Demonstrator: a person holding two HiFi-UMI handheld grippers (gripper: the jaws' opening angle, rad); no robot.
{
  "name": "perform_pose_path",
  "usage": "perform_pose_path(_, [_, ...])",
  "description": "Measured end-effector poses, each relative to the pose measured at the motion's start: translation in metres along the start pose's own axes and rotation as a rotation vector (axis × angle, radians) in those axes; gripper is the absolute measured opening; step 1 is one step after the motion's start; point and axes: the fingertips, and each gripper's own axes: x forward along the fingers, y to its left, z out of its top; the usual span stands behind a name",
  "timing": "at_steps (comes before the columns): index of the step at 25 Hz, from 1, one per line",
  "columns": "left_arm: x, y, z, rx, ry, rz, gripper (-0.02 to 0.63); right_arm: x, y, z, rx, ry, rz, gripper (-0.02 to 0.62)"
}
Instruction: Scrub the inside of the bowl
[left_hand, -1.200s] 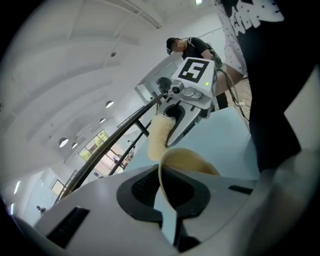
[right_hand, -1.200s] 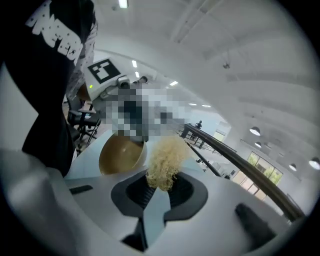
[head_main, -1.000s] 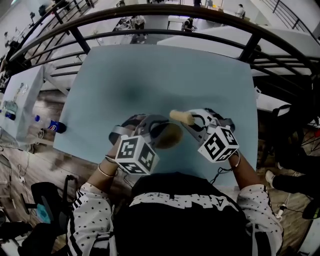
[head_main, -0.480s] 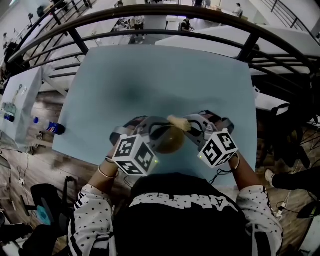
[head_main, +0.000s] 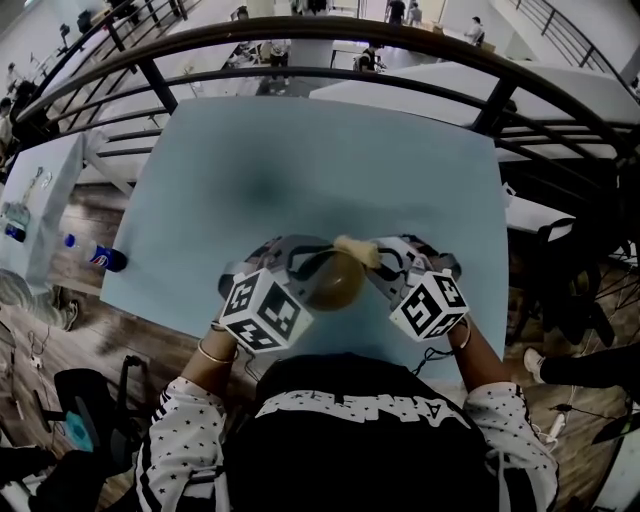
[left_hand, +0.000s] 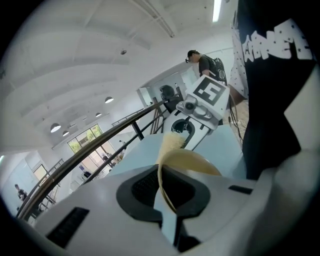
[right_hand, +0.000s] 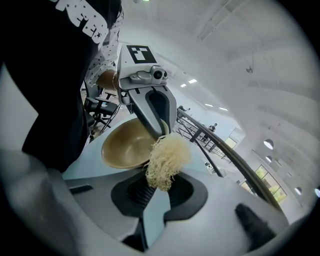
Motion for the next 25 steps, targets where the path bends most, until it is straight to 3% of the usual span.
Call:
perform_pose_path(15, [-0.003, 0.02, -0.002, -0.125, -0.021, 0.11, 0.025, 0.001, -0.004, -0.008, 0.145, 0.005, -0.055, 0.055])
perform_pose_path(25, [-0.005, 0.03, -0.003, -0.164, -0.018, 0.173, 0.026, 0.004, 0.0, -0.01, 0.199, 0.008, -0.066, 0.055])
